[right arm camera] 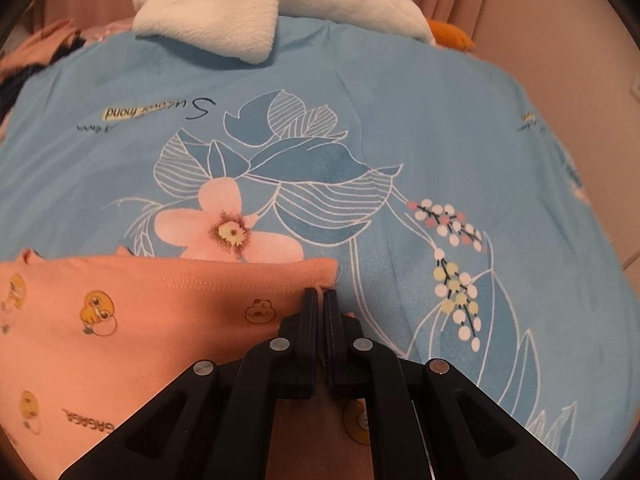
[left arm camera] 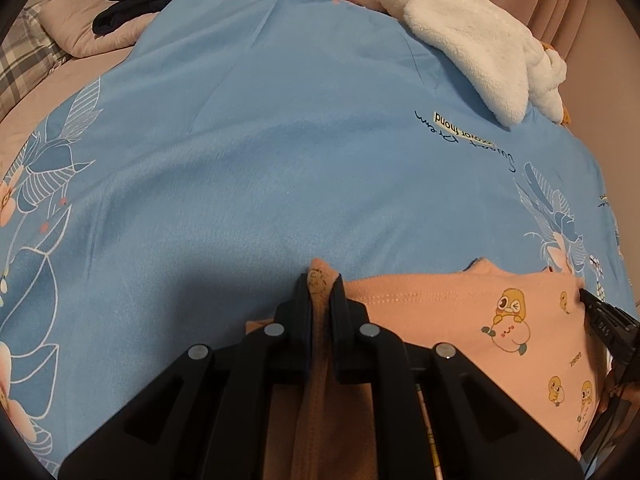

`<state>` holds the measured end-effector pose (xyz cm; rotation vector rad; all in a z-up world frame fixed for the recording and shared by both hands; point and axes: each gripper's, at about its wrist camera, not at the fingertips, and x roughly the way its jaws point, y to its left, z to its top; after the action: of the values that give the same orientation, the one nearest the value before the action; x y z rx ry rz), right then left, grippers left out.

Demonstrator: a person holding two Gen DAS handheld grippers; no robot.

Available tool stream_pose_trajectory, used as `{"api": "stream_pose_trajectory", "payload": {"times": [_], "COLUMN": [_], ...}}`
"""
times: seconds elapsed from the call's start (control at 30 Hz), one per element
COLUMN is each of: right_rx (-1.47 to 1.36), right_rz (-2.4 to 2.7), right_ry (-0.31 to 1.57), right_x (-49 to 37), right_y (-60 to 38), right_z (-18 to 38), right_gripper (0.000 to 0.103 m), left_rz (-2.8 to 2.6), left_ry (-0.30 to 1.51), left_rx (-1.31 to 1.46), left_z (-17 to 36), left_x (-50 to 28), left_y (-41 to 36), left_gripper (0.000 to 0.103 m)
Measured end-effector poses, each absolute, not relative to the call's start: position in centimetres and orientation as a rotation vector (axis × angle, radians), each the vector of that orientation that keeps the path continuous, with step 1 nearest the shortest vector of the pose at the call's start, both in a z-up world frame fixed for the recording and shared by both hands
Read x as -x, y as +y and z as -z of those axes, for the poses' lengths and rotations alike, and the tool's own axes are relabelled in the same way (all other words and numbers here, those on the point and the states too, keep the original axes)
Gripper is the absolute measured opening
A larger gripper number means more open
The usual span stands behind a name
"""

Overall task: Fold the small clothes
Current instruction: 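Lift the held edge with both grippers and fold it over the onesie, then open both grippers and pull them back from the folded onesie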

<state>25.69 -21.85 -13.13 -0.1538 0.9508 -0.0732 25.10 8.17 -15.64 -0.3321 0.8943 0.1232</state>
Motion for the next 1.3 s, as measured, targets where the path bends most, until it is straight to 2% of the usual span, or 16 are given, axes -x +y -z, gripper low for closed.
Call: {"api": "stream_pose_trajectory", "payload": {"times": [0.4, 0.53, 0.6, 0.67, 0.7, 0.77, 0.8, 0.87, 0.9, 0.93, 1.1, 1.3], "right_rx": [0.248, 0.236, 0.217, 0.177, 0.146, 0.08, 0.046, -0.103, -0.186, -0.238, -0.431, -0.486], "right_rz": [0.127, 0.118, 0.108, 0.103, 0.107, 0.11, 0.119, 0.063, 0.003, -0.042, -0.136, -0.065], "right_ry": [0.908, 0.912, 0.915, 0.917, 0.919, 0.952, 0.964, 0.942, 0.917, 0.908, 0.851, 0.888], "right_x": [-25.8, -26.3, -26.4, -26.2, -26.1, -25.7, -25.4, -23.8, -22.5, -21.2, -13.2, -8.5], "right_y": [-20.7, -20.8, -21.2, -21.7, -22.2, -23.2, -23.7, -25.1, -25.9, -26.5, -29.4, -31.3], "right_z": [13.6, 13.5, 13.4, 13.1, 12.8, 11.7, 11.2, 9.3, 8.0, 7.1, 5.7, 8.2], "right_gripper": [0.004, 0.004, 0.004, 0.004, 0.006, 0.02, 0.044, 0.079, 0.084, 0.085, 0.094, 0.094], "left_rz": [-0.079, -0.104, -0.083, -0.082, -0.08, -0.079, -0.08, -0.069, -0.051, -0.039, -0.072, -0.025], "left_ry": [0.866, 0.941, 0.967, 0.939, 0.906, 0.862, 0.851, 0.818, 0.799, 0.778, 0.773, 0.864], "left_rx": [0.451, 0.588, 0.614, 0.553, 0.513, 0.476, 0.48, 0.508, 0.524, 0.541, 0.589, 0.638], "left_z": [15.9, 14.9, 13.5, 11.3, 10.0, 7.5, 6.7, 5.1, 4.5, 4.0, 5.9, 8.4], "left_x": [-24.9, -24.6, -24.0, -22.5, -21.3, -19.0, -17.9, -15.4, -13.9, -12.1, -5.7, -1.9], "left_y": [9.2, 9.8, 10.0, 9.4, 9.0, 8.5, 8.4, 8.3, 8.3, 8.1, 7.6, 6.8], "left_gripper": [0.01, 0.011, 0.025, 0.049, 0.057, 0.093, 0.097, 0.098, 0.099, 0.103, 0.102, 0.102]}}
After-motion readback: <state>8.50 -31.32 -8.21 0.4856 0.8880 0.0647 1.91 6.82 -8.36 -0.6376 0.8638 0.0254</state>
